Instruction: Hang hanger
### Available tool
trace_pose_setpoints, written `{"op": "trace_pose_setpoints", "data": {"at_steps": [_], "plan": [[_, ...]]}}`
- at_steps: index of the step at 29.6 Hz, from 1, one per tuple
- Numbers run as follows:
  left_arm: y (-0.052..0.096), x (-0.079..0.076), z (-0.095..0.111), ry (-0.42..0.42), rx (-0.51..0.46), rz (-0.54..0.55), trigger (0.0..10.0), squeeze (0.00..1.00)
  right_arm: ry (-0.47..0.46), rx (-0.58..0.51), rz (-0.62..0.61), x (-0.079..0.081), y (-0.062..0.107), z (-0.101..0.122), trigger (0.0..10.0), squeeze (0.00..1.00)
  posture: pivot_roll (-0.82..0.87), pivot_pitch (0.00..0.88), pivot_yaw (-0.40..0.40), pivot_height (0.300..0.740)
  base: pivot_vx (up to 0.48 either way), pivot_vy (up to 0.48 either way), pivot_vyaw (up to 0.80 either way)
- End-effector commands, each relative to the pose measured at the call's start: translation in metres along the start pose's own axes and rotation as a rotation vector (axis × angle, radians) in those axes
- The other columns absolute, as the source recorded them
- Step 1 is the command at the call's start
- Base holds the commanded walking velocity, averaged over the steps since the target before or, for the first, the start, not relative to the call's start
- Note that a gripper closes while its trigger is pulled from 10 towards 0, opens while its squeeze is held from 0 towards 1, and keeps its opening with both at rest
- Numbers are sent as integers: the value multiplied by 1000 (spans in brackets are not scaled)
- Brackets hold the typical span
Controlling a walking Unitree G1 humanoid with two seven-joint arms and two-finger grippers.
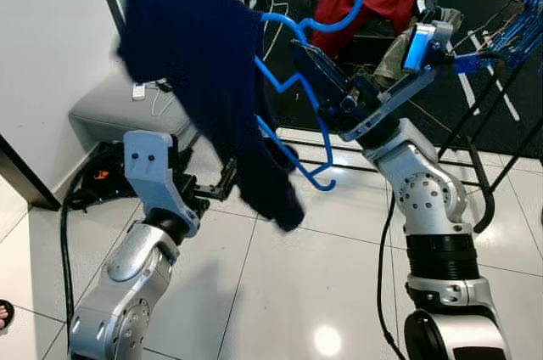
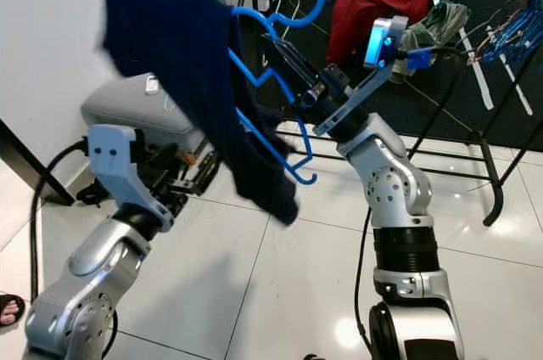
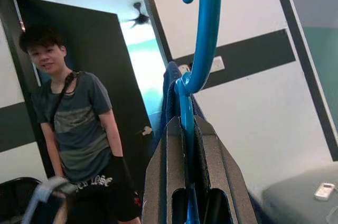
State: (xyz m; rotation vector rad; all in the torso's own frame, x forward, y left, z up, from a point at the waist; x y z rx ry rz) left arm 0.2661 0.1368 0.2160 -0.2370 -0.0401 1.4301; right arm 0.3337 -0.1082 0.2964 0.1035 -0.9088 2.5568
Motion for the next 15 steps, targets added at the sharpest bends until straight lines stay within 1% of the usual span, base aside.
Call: {"op": "trace_pose_setpoints", "data": {"at_steps": [1, 2, 3, 4, 5, 6, 7, 8, 9, 10, 12, 13, 14, 15], "plan": [[2, 7, 6, -38, -26, 64, 10000, 0, 32, -34, 19, 1, -3, 8, 10000, 0, -10, 102, 0, 740, 0, 0, 0], [2, 11, 10, -62, -41, 95, 10000, 0, 34, -34, 16, 0, -3, 8, 10000, 0, -10, 102, 0, 740, 0, 0, 0], [2, 11, 10, -62, -41, 95, 10000, 0, 34, -34, 16, 0, -3, 8, 10000, 0, -10, 102, 0, 740, 0, 0, 0], [1, 21, 18, -101, -76, 158, 10000, 0, 42, -30, 12, -1, -2, 9, 10000, 0, -8, 101, -3, 740, 0, 0, 0], [1, 21, 18, -101, -76, 158, 10000, 0, 42, -30, 12, -1, -2, 9, 10000, 0, -8, 101, -3, 740, 0, 0, 0], [1, 29, 27, -135, -108, 207, 10000, 0, 45, -28, 8, -2, -1, 9, 10000, 0, -6, 100, -6, 740, 0, 0, 0], [1, 29, 27, -135, -108, 207, 10000, 0, 45, -28, 8, -2, -1, 9, 10000, 0, -6, 100, -6, 740, 0, 0, 0], [1, 32, 37, -171, -144, 245, 10000, 0, 45, -22, 5, -3, -1, 8, 10000, 0, 2, 108, -12, 740, 0, 0, 0], [1, 32, 37, -171, -144, 245, 10000, 0, 45, -22, 5, -3, -1, 8, 10000, 0, 2, 108, -12, 740, 0, 0, 0], [2, 31, 45, -195, -173, 266, 10000, 0, 45, -15, 5, -4, -1, 7, 10000, 0, 2, 108, -12, 740, 0, 0, 0], [2, 31, 45, -195, -173, 266, 10000, 0, 45, -15, 5, -4, -1, 7, 10000, 0, 2, 108, -12, 740, 0, 0, 0], [3, 27, 48, -197, -183, 266, 10000, 0, 43, -11, 11, -3, -3, 5, 10000, 0, 3, 106, -18, 740, 0, 0, 0], [3, 27, 48, -197, -183, 266, 10000, 0, 43, -11, 11, -3, -3, 5, 10000, 0, 3, 106, -18, 740, 0, 0, 0], [4, 20, 46, -182, -166, 255, 10000, 0, 41, -6, 20, -2, -5, 4, 10000, 0, 4, 104, -20, 740, 0, 0, 0]]}}
Point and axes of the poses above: a point about 5 cm out from each wrist's last joint towards the gripper, its own y axis pointing back from the gripper into the wrist, its own z axis along the axis of the wrist's last joint, x = y × z, the point moved 1 cm from there along -y, pointing out of the wrist towards the gripper, and after that the axes turned 3 degrees about -y, right-handed, at the moved point
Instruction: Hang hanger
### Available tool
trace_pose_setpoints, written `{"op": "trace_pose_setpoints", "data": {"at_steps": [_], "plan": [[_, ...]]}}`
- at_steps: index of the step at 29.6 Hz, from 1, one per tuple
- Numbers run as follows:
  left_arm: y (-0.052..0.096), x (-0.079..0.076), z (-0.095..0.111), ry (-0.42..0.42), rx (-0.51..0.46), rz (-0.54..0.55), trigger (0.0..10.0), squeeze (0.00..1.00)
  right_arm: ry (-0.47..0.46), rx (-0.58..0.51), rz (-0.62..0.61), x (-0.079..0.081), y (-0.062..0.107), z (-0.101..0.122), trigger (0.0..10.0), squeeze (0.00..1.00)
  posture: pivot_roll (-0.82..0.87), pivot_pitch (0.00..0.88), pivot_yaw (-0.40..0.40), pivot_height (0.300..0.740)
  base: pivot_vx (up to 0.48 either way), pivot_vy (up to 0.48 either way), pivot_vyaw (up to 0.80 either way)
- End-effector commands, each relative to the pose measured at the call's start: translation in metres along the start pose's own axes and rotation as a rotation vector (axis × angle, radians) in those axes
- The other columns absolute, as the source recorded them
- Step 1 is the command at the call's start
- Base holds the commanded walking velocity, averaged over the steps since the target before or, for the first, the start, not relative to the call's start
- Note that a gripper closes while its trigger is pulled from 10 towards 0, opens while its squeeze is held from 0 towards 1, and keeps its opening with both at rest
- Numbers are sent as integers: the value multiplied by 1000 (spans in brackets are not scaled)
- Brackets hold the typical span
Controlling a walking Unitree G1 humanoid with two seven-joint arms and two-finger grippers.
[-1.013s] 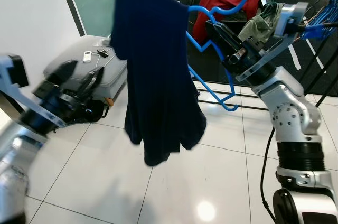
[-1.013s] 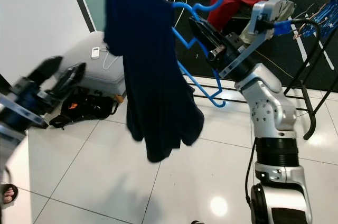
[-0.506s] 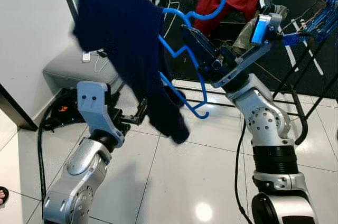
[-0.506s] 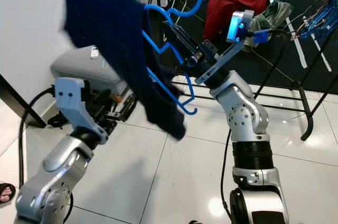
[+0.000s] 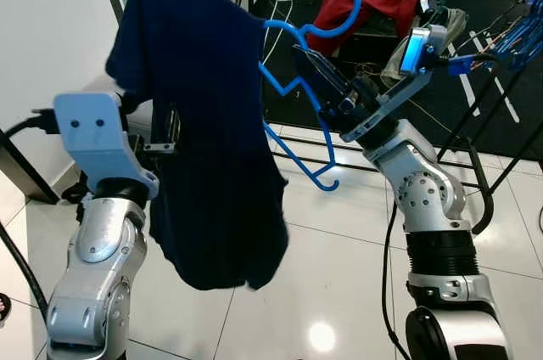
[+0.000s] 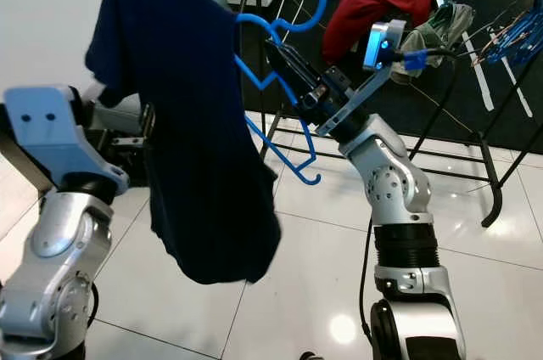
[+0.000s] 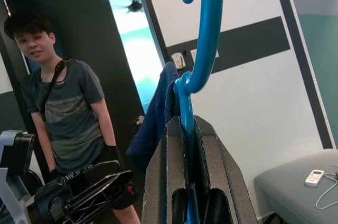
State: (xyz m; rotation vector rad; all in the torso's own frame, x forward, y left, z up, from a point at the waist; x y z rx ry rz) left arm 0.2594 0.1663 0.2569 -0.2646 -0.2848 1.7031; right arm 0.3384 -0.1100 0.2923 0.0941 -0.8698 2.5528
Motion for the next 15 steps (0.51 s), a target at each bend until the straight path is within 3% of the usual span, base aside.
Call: {"op": "trace_pose_setpoints", "data": {"at_steps": [1, 7, 15], "plan": [[5, -9, -1, 7, 27, -11, 10000, 0, 23, -27, 41, 4, -7, 6, 10000, 0, 6, 102, -26, 740, 0, 0, 0], [14, -34, -17, 103, 162, -81, 10000, 0, 31, -16, 62, 6, -15, 2, 10000, 0, 1, 99, -30, 740, 0, 0, 0], [17, -43, -18, 143, 186, -77, 10000, 0, 42, -11, 82, 9, -25, 1, 10000, 0, -2, 103, -36, 740, 0, 0, 0]]}}
Point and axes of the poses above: a point about 5 cm out from each wrist's last joint towards the gripper, its own y axis pointing back from the gripper into the wrist, its own z axis along the axis of the wrist's last joint, x = y × z, the point moved 1 cm from there along -y, pointing out of the wrist towards the gripper, and after that the axes turned 3 degrees about -y, right-handed, at the moved point
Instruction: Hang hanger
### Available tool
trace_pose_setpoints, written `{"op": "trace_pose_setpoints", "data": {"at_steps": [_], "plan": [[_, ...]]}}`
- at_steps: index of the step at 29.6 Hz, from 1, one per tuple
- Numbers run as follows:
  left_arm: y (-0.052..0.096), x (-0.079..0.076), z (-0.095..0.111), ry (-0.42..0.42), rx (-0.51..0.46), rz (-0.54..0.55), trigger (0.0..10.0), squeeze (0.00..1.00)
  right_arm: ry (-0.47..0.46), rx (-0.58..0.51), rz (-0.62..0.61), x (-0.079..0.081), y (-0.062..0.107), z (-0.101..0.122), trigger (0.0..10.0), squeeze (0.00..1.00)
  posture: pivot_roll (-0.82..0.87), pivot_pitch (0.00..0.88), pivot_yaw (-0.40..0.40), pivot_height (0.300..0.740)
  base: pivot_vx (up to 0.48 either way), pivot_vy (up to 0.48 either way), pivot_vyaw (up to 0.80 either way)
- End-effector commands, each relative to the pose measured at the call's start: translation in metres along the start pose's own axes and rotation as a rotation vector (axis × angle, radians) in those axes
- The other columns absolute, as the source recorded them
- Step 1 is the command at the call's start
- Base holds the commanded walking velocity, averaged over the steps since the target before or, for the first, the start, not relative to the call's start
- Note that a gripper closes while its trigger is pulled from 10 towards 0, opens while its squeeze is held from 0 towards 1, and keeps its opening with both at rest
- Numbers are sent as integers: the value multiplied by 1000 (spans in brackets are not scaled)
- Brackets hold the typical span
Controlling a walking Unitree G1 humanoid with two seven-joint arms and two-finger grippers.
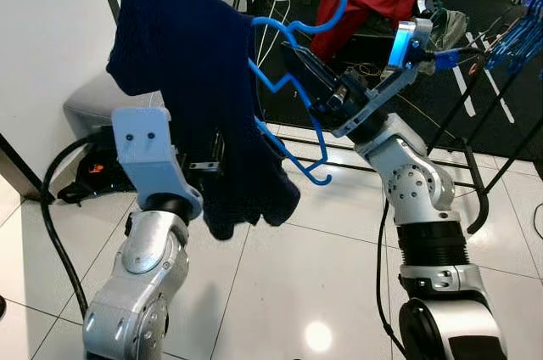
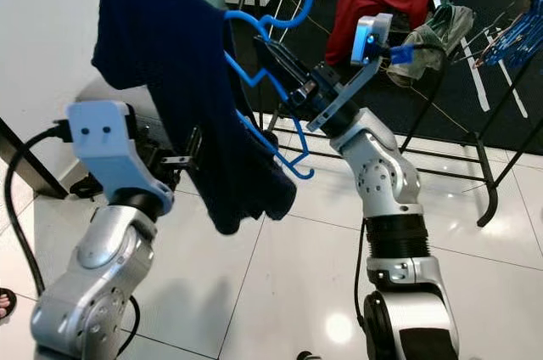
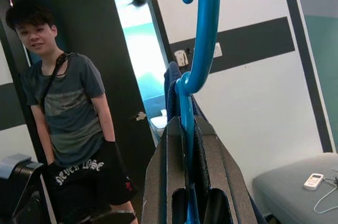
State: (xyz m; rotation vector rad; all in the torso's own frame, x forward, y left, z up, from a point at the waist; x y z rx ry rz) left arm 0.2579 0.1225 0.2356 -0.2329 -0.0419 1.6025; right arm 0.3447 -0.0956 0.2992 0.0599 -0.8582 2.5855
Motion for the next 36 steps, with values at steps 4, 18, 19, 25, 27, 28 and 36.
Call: {"op": "trace_pose_setpoints", "data": {"at_steps": [4, 18, 19, 25, 27, 28, 36], "plan": [[0, -2, 1, 10, -1, 31, 10000, 0, 20, -22, 67, 10, -12, 5, 10000, 0, -3, 104, -37, 740, 0, 0, 0], [-15, -22, 5, 31, -31, -14, 10000, 0, 16, -12, 103, 15, -15, 2, 10000, 0, -13, 105, -42, 740, 0, 0, 0], [-14, -23, 5, 30, -28, -19, 10000, 0, 17, -12, 104, 16, -15, 3, 10000, 0, -13, 107, -40, 740, 0, 0, 0], [-13, -23, 3, 9, -30, -9, 10000, 0, 14, -11, 114, 17, -17, 2, 10000, 0, -8, 104, -52, 740, 0, 0, 0], [-14, -22, 2, -3, -29, -6, 10000, 0, 12, -10, 118, 17, -17, 1, 10000, 0, -8, 104, -51, 740, 0, 0, 0], [-14, -21, 1, -11, -28, -5, 10000, 0, 11, -10, 120, 18, -18, 1, 10000, 0, -8, 104, -51, 740, 0, 0, 0], [-12, -27, -16, -125, 37, -65, 10000, 0, 14, -13, 132, 20, -20, 4, 10000, 0, -11, 107, -50, 740, 0, 0, 0]]}}
Point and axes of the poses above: a point about 5 cm out from each wrist's last joint towards the gripper, its own y axis pointing back from the gripper into the wrist, its own z axis along the axis of the wrist's last joint, x = y × z, the point moved 1 cm from there along -y, pointing out of the wrist towards the gripper, and after that the axes turned 3 degrees about -y, right-handed, at the moved point
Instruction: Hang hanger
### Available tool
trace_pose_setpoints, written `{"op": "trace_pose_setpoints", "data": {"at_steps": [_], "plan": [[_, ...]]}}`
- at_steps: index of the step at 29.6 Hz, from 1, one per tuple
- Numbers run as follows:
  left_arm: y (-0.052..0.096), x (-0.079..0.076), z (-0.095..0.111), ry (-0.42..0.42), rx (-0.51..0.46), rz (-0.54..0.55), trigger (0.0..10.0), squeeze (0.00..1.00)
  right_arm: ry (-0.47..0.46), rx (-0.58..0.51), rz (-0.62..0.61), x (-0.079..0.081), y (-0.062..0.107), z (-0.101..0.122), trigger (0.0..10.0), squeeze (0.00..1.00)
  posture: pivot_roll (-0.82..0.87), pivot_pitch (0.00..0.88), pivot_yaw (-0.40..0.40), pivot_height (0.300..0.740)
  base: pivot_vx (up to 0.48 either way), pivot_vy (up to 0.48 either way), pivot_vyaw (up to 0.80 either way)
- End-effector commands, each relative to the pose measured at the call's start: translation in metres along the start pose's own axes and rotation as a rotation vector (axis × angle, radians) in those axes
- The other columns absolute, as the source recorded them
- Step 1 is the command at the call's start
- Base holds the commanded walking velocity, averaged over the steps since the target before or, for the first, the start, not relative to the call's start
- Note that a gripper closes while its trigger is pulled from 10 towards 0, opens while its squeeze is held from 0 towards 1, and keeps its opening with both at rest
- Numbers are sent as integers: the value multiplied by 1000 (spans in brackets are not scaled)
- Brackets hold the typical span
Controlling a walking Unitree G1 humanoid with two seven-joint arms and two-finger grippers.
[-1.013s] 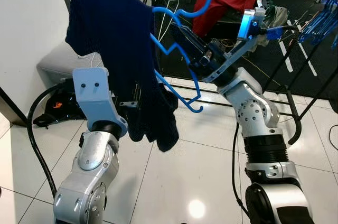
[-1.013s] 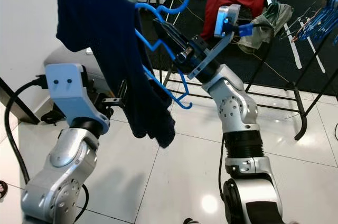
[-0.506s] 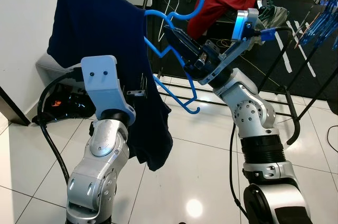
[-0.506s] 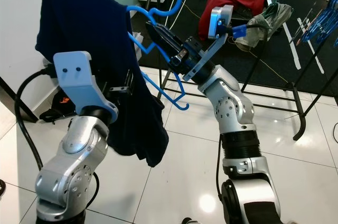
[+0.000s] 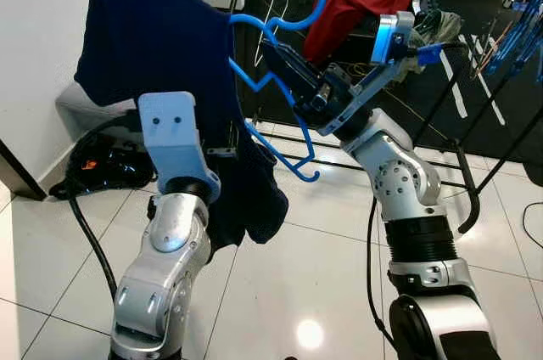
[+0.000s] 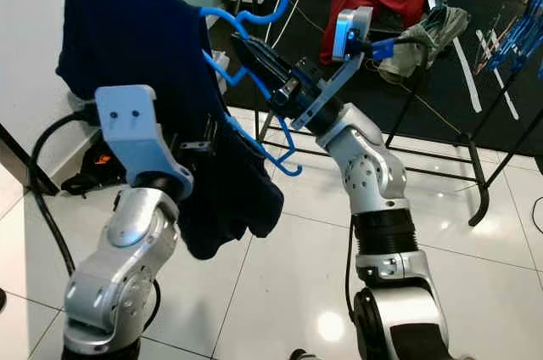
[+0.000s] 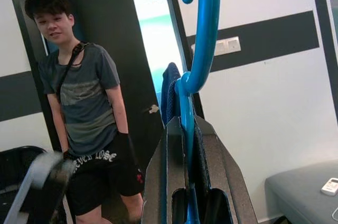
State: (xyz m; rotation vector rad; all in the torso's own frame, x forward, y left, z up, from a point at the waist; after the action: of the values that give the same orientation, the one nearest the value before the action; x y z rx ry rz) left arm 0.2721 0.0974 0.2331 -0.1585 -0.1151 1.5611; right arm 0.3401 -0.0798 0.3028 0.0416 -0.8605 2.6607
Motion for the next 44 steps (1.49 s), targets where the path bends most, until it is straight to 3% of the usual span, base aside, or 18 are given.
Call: {"op": "trace_pose_setpoints", "data": {"at_steps": [1, 14, 15, 16, 17, 34, 44], "plan": [[1, -3, -9, -46, 44, -21, 10000, 0, 22, -26, 59, 9, -9, 10, 10000, 0, -11, 107, -50, 740, 0, 0, 0], [1, 5, -10, -74, 32, 14, 10000, 0, 20, -24, 55, 7, -8, 10, 10000, 0, -10, 112, -50, 740, 0, 0, 0], [1, 5, -9, -77, 24, 18, 3490, 0, 19, -24, 56, 7, -8, 9, 10000, 0, -13, 112, -51, 740, 0, 0, 0], [1, 5, -9, -77, 24, 18, 3490, 0, 19, -24, 56, 7, -8, 9, 10000, 0, -13, 112, -51, 740, 0, 0, 0], [1, 5, -7, -80, 16, 19, 0, 0, 18, -24, 56, 7, -8, 9, 10000, 0, -14, 114, -51, 740, 0, 0, 0], [1, 11, 5, -114, -45, 30, 0, 0, 55, 1, 12, 2, -8, 6, 10000, 0, -14, 122, -51, 740, 0, 0, 0], [4, 2, 14, -133, -109, -51, 0, 0, 105, 58, -33, -4, -8, -1, 10000, 0, -13, 123, -58, 740, 0, 0, 0]]}}
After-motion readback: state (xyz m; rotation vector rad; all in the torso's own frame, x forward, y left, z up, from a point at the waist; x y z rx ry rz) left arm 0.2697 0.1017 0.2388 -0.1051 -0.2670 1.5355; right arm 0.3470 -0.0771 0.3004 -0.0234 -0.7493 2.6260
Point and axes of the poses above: a point about 5 cm out from each wrist's last joint towards the gripper, its own y axis pointing back from the gripper into the wrist, its own z axis along the axis of the wrist's last joint, x = y × z, the point moved 1 cm from there along -y, pointing out of the wrist towards the gripper, and after that the axes turned 3 degrees about -y, right-handed, at the moved point
